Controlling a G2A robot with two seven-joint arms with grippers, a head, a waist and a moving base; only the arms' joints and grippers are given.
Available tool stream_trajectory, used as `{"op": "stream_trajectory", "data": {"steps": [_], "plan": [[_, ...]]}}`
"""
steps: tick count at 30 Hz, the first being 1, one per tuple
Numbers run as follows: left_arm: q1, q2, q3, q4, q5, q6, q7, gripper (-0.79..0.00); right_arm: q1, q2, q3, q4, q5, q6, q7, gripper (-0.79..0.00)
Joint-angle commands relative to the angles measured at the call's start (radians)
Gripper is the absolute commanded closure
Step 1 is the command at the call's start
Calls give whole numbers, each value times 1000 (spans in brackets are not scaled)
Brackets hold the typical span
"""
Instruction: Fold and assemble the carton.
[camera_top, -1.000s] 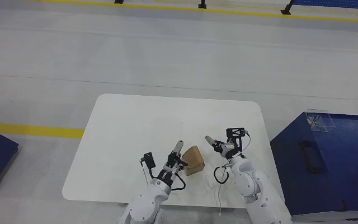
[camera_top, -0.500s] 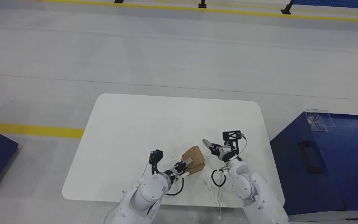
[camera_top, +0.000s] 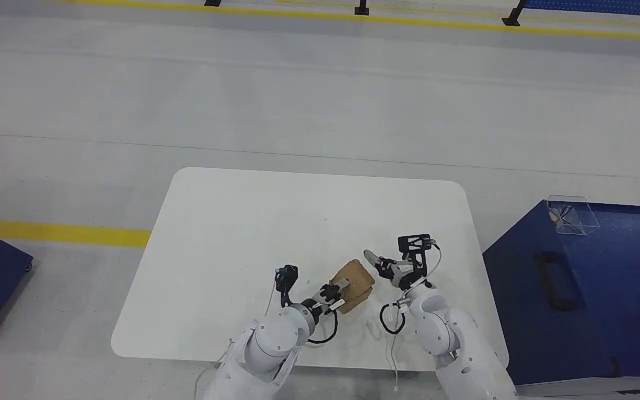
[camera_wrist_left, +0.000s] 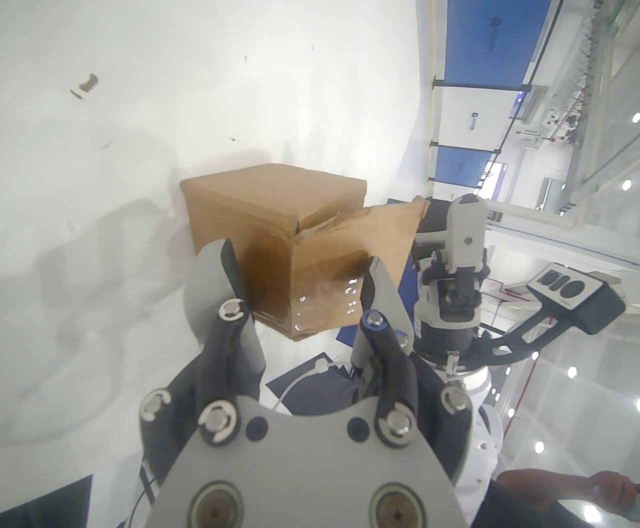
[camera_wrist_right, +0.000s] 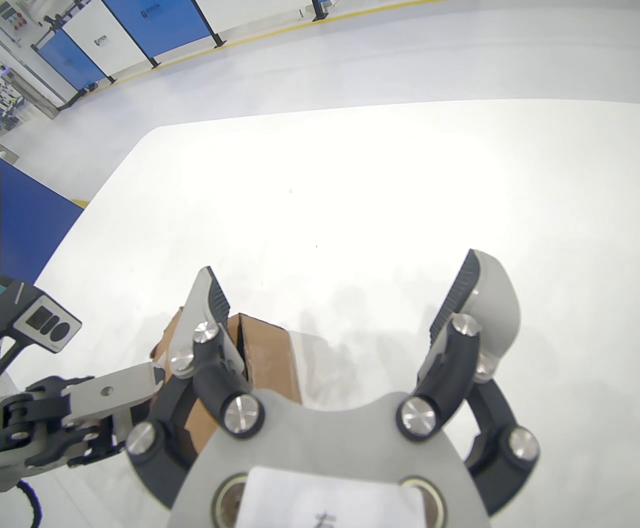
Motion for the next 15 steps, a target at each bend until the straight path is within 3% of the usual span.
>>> {"op": "stream_trajectory", "data": {"steps": [1, 4, 15], "plan": [[2, 0, 1, 1, -14, -7, 4, -388, 2, 0, -6, 6, -13, 2, 8, -785], [4, 0, 6, 4, -23, -14, 11, -425, 5, 0, -19, 12, -34, -2, 15, -785], [-8, 0, 20, 26, -41, -9, 29, -388, 33, -3, -44, 56, -37, -20, 47, -785]]}}
